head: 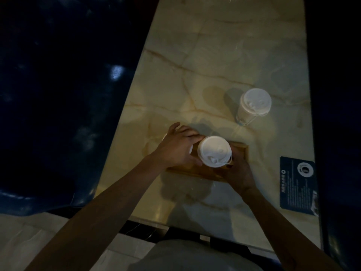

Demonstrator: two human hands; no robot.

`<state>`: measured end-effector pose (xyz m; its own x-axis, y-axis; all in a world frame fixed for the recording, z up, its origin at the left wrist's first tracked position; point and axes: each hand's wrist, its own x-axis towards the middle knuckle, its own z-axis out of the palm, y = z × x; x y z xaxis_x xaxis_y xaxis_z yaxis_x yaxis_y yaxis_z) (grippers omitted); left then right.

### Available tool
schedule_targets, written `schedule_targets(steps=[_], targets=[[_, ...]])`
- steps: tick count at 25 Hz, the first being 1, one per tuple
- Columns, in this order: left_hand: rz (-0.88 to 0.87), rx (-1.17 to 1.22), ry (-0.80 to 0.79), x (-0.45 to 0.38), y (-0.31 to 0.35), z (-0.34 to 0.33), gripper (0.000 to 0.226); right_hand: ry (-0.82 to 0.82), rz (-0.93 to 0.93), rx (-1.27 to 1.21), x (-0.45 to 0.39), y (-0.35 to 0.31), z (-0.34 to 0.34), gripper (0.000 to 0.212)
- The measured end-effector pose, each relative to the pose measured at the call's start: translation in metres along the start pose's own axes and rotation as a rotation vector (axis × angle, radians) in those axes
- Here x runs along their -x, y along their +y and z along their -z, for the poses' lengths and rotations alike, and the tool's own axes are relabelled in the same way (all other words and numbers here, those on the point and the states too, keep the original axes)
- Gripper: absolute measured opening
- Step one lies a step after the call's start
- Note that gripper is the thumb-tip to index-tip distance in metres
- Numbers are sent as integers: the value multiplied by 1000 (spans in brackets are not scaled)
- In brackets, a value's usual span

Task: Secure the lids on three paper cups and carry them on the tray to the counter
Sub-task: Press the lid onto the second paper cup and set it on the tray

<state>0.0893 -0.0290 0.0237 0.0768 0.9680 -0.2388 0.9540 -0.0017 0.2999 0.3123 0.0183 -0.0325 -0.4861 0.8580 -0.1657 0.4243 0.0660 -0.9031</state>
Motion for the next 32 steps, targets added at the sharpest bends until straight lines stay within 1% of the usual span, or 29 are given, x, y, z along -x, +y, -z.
schedule_targets(steps=[5,11,19,32], targets=[[10,-7,-3,1,2,1,86,-7,2,-7,1,-4,0,74],[16,-14,-8,5,0,4,85,-51,24,-28,0,-3,-1,81],[9,-4,11,9,-2,7,79,-75,40,-16,2,-6,-6,80],[3,-36,-22,9,-5,8,88,-60,50,-19,4,-8,-6,72]])
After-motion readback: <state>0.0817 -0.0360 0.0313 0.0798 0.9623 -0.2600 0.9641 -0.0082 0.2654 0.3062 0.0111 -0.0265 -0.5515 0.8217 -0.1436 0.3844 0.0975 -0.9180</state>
